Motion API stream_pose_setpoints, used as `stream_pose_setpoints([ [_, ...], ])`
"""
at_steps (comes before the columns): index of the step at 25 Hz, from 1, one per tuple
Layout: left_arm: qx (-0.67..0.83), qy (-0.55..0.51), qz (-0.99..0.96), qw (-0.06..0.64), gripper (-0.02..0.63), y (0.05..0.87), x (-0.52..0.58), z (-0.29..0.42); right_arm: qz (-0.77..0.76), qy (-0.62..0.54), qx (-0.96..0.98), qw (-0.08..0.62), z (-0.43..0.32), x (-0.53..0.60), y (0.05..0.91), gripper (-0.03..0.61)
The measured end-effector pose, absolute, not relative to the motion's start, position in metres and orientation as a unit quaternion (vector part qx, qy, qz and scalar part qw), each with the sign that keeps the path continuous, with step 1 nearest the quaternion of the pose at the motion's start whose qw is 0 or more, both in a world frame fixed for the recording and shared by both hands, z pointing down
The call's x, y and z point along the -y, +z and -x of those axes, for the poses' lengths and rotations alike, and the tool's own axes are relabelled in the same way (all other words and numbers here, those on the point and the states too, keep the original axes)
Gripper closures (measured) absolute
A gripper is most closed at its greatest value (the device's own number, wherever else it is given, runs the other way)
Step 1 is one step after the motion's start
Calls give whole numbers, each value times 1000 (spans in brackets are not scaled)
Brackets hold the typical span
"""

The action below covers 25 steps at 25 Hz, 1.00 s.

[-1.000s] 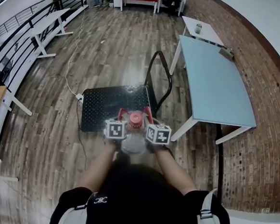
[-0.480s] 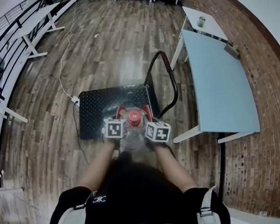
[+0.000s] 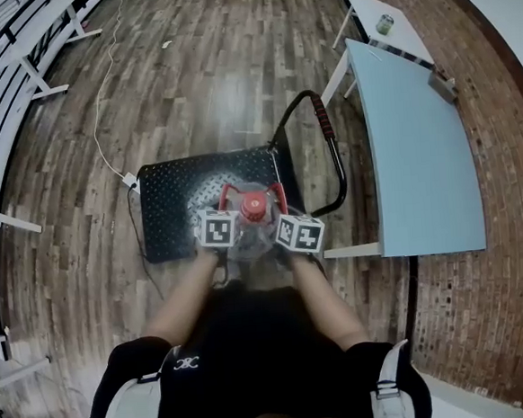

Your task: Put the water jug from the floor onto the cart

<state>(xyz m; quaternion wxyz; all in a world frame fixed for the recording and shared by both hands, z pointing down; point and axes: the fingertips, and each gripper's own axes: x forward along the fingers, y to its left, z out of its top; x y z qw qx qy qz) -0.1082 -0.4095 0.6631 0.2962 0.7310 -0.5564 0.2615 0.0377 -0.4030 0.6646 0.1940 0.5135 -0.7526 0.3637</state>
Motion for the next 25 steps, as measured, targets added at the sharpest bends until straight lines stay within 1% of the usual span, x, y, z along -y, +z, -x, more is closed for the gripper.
stream_pose_setpoints([
  [4, 544, 270, -730, 314, 611, 675, 430, 104, -522, 370, 739, 211, -42, 423, 677, 551],
  [12, 533, 283, -731, 318, 604, 708, 466, 84, -521, 385, 724, 235, -55, 459, 714, 551],
  [18, 531, 305, -716, 336, 598, 752, 478, 73, -510, 387, 726, 250, -65, 475, 752, 549],
  [25, 525, 334, -697, 356, 591, 803, 482, 60, -490, 403, 719, 284, -76, 481, 800, 548],
])
